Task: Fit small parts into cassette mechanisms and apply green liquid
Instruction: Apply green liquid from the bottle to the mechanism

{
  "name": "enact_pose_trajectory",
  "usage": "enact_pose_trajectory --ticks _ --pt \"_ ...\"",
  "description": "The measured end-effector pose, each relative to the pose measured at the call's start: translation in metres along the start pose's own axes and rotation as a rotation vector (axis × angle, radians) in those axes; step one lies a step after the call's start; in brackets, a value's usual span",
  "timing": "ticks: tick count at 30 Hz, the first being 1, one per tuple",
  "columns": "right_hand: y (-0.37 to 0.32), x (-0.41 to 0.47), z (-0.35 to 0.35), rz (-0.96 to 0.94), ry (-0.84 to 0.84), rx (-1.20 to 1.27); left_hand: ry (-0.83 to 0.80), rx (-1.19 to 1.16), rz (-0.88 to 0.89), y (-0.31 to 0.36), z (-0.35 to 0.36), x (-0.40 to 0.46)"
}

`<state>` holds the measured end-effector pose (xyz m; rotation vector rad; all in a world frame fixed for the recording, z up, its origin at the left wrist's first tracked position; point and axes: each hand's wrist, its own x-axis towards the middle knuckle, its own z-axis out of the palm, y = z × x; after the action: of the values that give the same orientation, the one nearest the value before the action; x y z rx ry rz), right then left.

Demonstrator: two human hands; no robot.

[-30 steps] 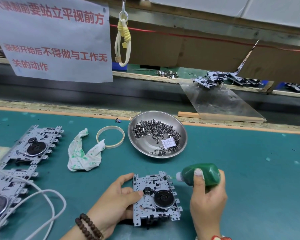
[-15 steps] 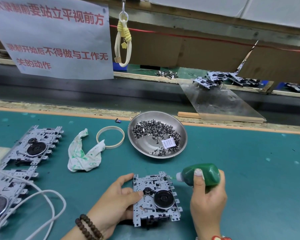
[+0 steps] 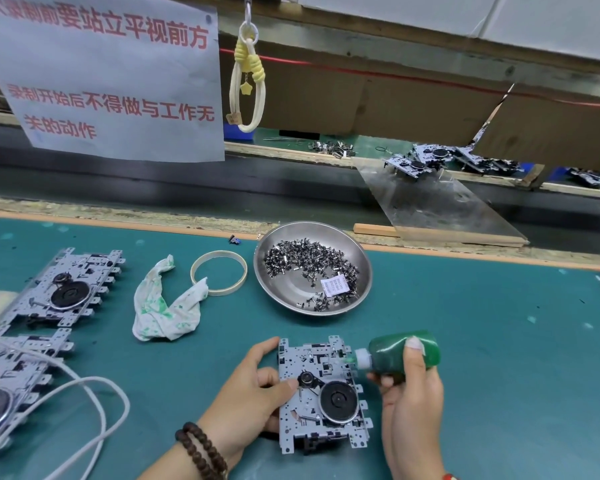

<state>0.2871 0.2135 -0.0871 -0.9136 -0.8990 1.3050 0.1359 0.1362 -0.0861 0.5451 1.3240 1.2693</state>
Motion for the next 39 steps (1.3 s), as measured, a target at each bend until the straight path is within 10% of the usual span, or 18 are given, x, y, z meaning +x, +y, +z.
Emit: enact_pose_trajectory --ticks 39 --pt "0.003 -0.015 0.002 -0.068 -0.052 -0.435 -0.095 0.056 0.112 -0.007 -0.001 0.002"
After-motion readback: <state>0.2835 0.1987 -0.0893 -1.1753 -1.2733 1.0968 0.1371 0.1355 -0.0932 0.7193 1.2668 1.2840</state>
